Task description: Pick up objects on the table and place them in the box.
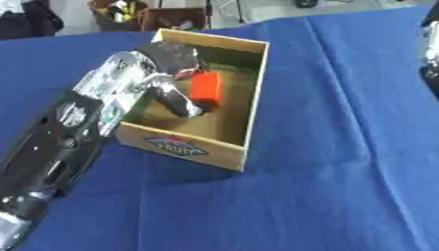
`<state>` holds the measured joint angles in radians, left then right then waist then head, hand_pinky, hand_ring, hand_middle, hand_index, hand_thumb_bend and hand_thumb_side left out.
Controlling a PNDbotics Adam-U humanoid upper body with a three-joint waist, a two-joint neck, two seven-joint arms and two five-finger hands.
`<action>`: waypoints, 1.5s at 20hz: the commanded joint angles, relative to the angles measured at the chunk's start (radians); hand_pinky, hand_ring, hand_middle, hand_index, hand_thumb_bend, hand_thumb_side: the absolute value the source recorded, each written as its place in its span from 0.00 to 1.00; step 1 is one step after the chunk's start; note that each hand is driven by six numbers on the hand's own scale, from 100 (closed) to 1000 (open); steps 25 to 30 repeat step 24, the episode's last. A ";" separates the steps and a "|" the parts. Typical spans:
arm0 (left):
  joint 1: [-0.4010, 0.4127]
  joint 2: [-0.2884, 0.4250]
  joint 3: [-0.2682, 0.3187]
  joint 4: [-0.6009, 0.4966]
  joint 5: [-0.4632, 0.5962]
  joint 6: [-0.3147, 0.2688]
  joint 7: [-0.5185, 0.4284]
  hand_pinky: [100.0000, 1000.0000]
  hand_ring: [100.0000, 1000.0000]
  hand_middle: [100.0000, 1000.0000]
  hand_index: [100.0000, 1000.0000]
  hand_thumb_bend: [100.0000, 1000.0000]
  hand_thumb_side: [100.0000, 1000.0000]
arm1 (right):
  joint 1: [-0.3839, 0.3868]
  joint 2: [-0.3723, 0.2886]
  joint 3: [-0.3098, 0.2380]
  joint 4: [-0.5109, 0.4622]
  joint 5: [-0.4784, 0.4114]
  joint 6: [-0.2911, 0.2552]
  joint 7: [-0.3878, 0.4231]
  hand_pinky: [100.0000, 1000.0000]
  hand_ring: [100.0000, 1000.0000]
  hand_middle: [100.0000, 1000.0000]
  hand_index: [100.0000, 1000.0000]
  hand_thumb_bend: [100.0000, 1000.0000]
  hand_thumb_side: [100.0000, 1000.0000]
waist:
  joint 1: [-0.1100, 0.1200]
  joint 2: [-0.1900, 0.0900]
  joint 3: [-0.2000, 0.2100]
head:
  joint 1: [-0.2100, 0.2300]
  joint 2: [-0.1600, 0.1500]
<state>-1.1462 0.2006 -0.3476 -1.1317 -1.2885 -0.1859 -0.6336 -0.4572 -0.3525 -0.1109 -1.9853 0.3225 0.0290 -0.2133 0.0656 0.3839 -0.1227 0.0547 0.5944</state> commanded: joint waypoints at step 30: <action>0.146 0.168 0.266 -0.647 0.746 0.404 0.565 0.37 0.54 0.48 0.74 0.00 0.90 | 0.004 -0.001 -0.020 -0.015 -0.007 0.006 -0.012 0.73 0.60 0.54 0.75 0.00 0.52 | -0.023 -0.033 0.042 | -0.032 0.010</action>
